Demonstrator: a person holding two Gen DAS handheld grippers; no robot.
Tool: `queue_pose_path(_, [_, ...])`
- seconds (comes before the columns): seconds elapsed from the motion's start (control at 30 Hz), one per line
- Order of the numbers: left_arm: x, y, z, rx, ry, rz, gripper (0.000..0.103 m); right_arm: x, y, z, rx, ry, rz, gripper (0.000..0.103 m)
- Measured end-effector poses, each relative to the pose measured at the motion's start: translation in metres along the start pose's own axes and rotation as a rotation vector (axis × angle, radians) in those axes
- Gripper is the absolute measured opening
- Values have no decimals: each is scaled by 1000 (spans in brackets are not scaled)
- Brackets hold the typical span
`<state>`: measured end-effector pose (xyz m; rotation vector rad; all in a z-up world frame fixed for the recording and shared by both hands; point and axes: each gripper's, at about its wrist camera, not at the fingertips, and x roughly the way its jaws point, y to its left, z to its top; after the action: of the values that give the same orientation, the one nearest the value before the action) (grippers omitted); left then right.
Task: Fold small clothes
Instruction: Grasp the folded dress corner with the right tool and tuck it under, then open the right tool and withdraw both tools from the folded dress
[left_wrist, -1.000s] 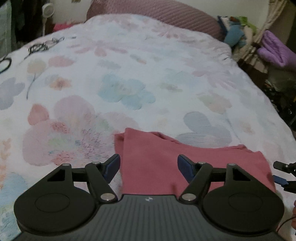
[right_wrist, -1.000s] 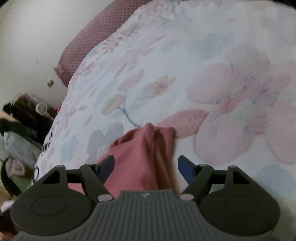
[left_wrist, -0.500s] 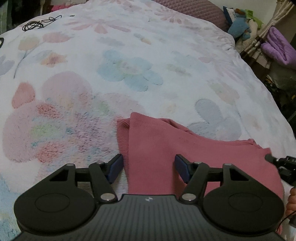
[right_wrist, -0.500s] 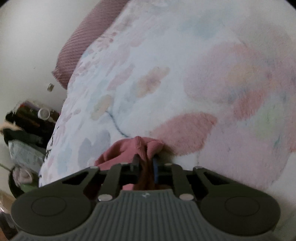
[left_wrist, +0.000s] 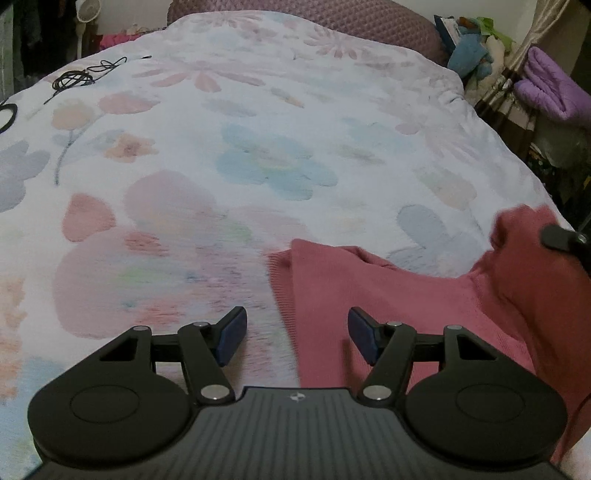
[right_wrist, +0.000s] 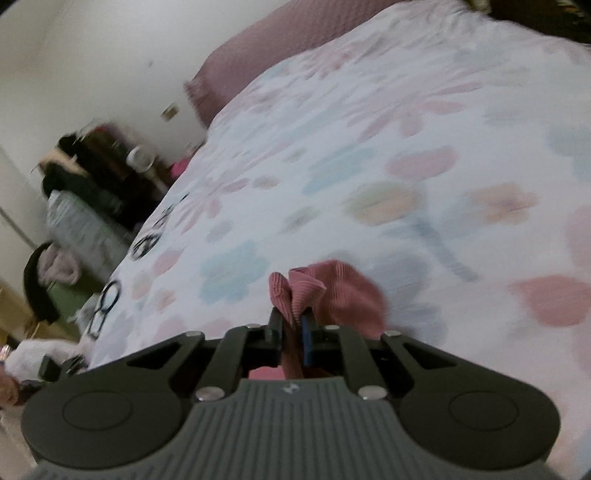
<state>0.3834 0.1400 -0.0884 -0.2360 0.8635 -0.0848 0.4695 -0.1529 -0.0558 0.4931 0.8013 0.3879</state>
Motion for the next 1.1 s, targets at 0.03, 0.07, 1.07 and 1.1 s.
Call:
queue_pose_path(0.03, [-4, 6, 0, -9, -4, -5, 74, 10, 15, -1, -7, 23, 12, 5])
queue_pose_path(0.07, [-6, 11, 1, -19, -8, -7, 74, 18, 28, -3, -16, 41, 19, 5])
queue_pose_path(1.07, [-75, 58, -20, -143, 34, -83, 74, 57, 152, -79, -20, 260, 75, 42])
queue_pose_path(1.1, [-79, 58, -22, -156, 35, -106, 74, 41, 150, -83, -21, 242, 81, 43])
